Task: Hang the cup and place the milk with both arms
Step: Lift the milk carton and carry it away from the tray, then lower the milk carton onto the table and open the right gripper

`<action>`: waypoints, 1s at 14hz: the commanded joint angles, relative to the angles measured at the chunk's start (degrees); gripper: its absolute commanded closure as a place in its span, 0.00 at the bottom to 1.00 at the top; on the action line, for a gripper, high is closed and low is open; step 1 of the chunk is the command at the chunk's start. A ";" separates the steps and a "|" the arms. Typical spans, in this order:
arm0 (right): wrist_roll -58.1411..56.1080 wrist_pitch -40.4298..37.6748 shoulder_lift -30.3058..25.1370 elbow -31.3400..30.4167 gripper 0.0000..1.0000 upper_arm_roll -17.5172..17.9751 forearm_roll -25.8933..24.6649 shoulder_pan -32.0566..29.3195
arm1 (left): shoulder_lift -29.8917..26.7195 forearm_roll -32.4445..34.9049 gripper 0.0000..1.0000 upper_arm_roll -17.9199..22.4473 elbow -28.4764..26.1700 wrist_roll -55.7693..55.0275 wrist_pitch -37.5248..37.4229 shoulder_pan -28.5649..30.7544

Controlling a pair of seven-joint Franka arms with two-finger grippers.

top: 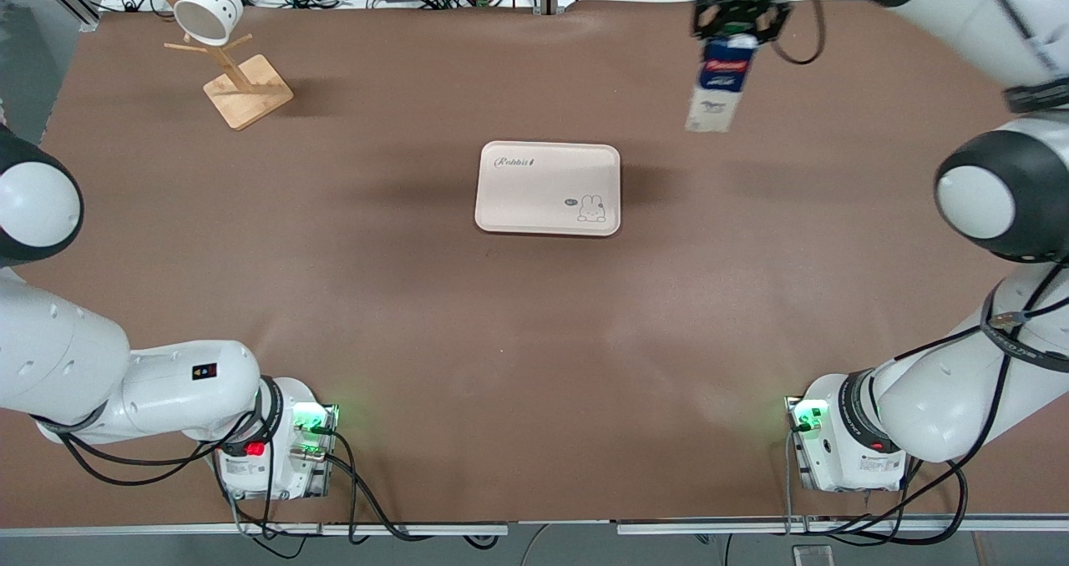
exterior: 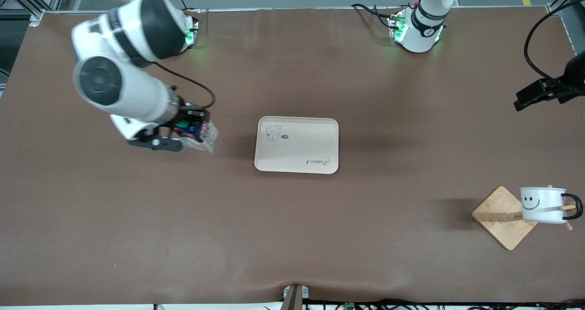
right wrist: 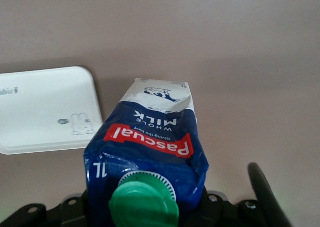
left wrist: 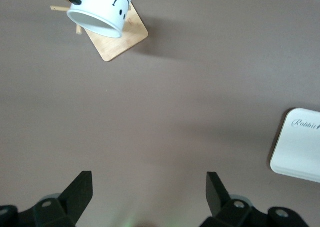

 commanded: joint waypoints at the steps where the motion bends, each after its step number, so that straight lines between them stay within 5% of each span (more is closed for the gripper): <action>1: -9.10 0.98 -5.77 -7.44 1.00 0.97 -0.82 -8.30 | -4.86 0.27 0.00 2.72 -5.83 0.92 1.18 -3.70; 4: -21.05 1.50 -6.66 -11.30 1.00 0.97 -2.83 -17.62 | -9.95 -1.92 0.00 4.04 -12.86 1.01 5.22 -4.49; 9: -36.62 13.43 -6.66 -23.33 1.00 0.97 -6.27 -29.59 | -12.16 -1.92 0.00 4.57 -14.11 -0.21 5.41 -6.69; 14: -37.08 18.11 -6.66 -29.94 1.00 1.06 -8.56 -30.22 | -11.99 -2.98 0.00 4.39 -14.29 0.31 5.67 -6.52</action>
